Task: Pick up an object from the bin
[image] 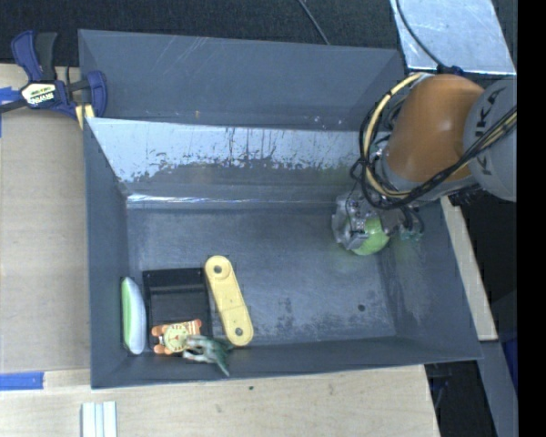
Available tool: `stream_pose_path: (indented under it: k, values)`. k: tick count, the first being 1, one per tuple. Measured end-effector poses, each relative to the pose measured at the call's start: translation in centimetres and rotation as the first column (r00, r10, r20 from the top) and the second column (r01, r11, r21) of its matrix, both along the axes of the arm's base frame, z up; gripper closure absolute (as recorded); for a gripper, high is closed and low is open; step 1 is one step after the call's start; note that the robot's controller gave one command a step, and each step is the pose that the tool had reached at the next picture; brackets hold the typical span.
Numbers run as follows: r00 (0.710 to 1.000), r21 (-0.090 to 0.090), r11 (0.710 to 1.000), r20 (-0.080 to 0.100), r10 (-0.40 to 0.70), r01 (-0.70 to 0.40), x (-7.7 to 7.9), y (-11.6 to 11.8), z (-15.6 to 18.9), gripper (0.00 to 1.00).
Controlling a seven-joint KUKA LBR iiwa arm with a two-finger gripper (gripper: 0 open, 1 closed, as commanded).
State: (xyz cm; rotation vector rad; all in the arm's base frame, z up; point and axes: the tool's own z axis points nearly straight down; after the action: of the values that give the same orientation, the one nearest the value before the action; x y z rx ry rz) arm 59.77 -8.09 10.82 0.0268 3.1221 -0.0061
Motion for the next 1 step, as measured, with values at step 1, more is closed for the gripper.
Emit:
stream_pose_path:
  k: [1]
  values:
    - [0.995,0.012,0.995,-0.004,0.097,-0.097,0.24,-2.98,-1.90,1.00]
